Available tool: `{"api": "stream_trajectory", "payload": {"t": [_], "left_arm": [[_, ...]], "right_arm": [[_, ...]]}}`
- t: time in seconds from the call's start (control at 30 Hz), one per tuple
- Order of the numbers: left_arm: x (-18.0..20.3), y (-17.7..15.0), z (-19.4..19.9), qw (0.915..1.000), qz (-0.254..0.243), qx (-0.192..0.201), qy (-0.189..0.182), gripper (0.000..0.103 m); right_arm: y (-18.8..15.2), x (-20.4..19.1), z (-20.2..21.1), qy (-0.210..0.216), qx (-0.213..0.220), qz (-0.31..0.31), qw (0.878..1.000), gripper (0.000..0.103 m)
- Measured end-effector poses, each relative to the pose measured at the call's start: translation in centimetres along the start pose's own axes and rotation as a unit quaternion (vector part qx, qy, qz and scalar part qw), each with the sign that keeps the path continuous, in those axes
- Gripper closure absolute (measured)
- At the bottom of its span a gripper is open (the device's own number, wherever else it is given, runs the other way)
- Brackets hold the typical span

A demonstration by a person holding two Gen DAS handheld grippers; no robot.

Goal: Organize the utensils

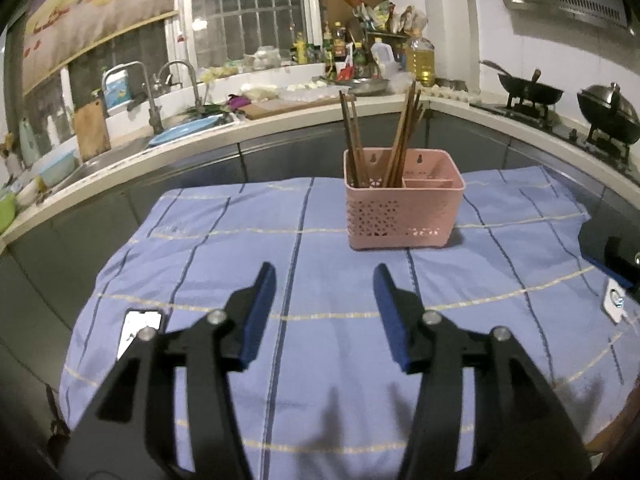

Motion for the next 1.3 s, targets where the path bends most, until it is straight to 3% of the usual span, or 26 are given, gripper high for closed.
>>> {"api": "stream_trajectory", "payload": {"t": [0.27,0.5,0.6,0.77,0.93,1.07,1.3], "left_arm": [[2.9,1.7,-8.1,0.9995,-0.028,-0.016,-0.008,0.054],[4.3,2.2,-13.5,0.9991,-0.034,-0.020,-0.014,0.054],[4.0,2.1,-15.4,0.9993,-0.028,-0.023,-0.011,0.047],[2.9,0.9,-17.8,0.9991,-0.015,-0.039,-0.007,0.046],[2.1,0.1,-18.5,0.9985,-0.002,-0.055,-0.006,0.046],[2.1,0.2,-18.0,0.9989,0.001,-0.047,-0.007,0.033],[2.4,0.8,-16.9,0.9995,-0.007,-0.029,-0.008,0.027]], "right_arm": [[2.3,2.7,-6.2,-0.070,0.042,0.073,0.994,0.054],[2.0,7.9,-11.2,-0.124,0.055,0.061,0.989,0.054],[2.1,9.1,-12.1,-0.138,0.067,0.057,0.987,0.054],[1.9,10.2,-12.7,-0.154,0.085,0.053,0.983,0.054],[1.4,10.9,-13.3,-0.165,0.081,0.054,0.981,0.054],[1.1,10.8,-13.7,-0.164,0.073,0.051,0.982,0.054],[1.1,10.0,-13.3,-0.155,0.072,0.053,0.984,0.054]]}}
Point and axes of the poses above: each gripper's, at about its wrist camera, not at the fingertips, and z roughly against the way its jaws point, x to its right, y to its top, the point moved 8 cm from there along -z, roughly the way its jaws point
